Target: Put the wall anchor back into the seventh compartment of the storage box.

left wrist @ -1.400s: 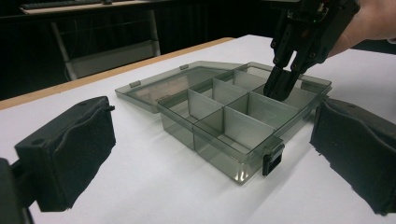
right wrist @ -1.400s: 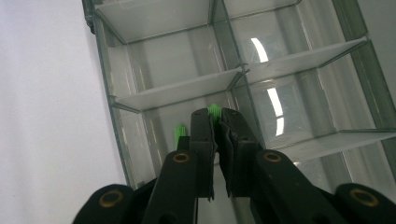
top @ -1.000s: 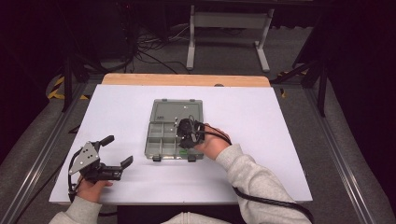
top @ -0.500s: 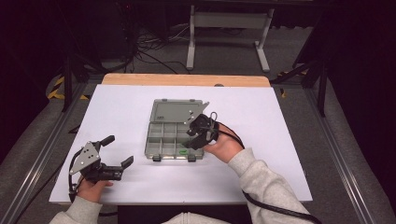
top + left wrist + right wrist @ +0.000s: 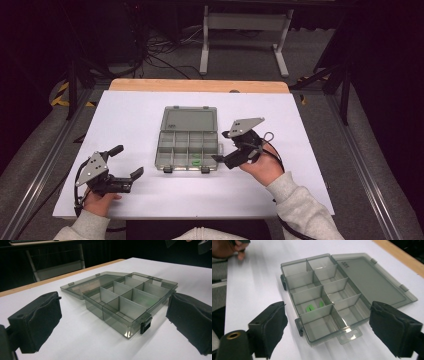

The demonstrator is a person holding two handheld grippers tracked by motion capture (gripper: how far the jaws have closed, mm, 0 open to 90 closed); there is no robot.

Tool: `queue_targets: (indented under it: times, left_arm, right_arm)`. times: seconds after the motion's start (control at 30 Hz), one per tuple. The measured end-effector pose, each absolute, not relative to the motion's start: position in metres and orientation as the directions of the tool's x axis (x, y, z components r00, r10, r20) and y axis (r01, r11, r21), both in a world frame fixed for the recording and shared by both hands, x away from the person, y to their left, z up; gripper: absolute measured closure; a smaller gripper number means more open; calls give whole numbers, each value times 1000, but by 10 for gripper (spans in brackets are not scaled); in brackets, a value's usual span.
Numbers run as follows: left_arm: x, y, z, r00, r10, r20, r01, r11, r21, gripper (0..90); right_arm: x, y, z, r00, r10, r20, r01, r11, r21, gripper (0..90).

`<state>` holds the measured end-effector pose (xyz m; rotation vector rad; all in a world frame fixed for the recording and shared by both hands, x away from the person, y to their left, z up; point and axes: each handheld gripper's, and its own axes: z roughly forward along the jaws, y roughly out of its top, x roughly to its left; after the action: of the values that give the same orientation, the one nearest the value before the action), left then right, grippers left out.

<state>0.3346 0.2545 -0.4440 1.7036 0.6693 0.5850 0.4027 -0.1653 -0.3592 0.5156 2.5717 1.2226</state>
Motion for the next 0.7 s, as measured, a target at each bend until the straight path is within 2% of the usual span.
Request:
queue_targets:
  times: [0.17,0.57,0.7]
  left_arm:
    - [334,255,-444,711,703,36,127,-179,976,4]
    - [334,255,-444,710,703,32,130,-176,976,4]
    - [334,255,-444,708,706,28,129,-168,977,2]
  right_arm:
    - [393,-191,-362,-886,457,-74,187,500,846,70]
    - [376,-226,-373,-870,489,-68,161,411,897,47]
    - [367,-240,-382,-850,523,-60,147,345,927,26]
